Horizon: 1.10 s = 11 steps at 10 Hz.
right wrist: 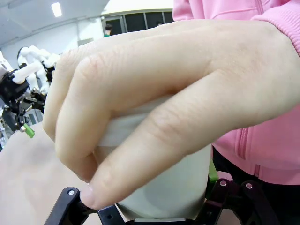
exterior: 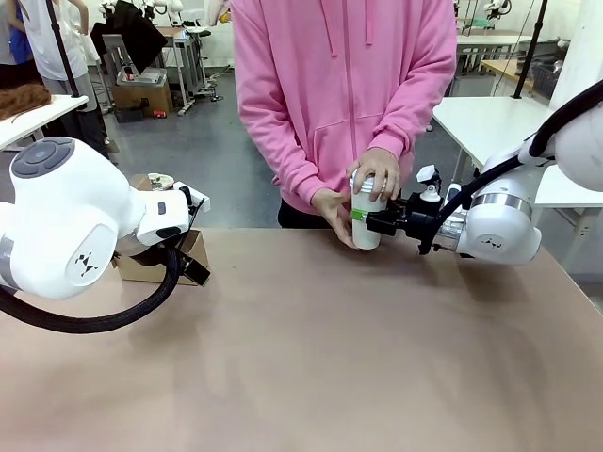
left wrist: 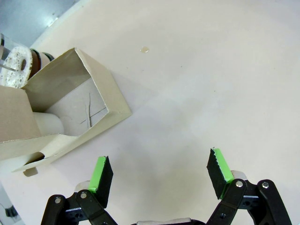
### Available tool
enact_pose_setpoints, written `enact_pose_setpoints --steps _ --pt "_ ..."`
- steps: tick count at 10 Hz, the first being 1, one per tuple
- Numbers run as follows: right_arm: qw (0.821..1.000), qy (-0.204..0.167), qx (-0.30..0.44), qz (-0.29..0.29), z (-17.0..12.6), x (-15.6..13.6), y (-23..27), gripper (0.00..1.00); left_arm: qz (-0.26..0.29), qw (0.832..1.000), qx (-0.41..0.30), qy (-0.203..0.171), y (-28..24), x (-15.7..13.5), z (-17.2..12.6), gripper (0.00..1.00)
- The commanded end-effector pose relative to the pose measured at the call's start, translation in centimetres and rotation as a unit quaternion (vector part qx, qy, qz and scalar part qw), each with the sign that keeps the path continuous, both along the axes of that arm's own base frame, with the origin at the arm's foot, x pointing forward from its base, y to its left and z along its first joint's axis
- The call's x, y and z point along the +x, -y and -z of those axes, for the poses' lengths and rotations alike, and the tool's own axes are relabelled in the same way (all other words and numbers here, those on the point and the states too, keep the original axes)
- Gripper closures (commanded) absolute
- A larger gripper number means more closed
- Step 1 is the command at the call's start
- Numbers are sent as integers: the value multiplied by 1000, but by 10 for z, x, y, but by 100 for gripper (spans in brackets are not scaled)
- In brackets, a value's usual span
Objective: Pour a drink into a cup and package it in a carrier.
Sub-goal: When a person places the Paper Cup Lid on the 600 ml Paper Cup , lift the 600 ml Paper Cup.
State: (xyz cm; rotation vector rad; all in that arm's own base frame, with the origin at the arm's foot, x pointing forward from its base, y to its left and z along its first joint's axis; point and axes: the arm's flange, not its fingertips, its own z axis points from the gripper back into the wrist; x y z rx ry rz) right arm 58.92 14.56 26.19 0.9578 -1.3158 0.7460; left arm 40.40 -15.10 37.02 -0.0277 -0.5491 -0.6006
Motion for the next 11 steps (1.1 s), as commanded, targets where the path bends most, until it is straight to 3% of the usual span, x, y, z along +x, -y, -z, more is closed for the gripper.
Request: enact_pose_setpoints --steps 1,11 --pt "1000 4 2 0 -4 1 -2 20 0 1000 -1 0 0 0 0 0" --pt "1000 4 2 0 -4 1 -2 20 0 1000 -1 0 0 0 0 0"
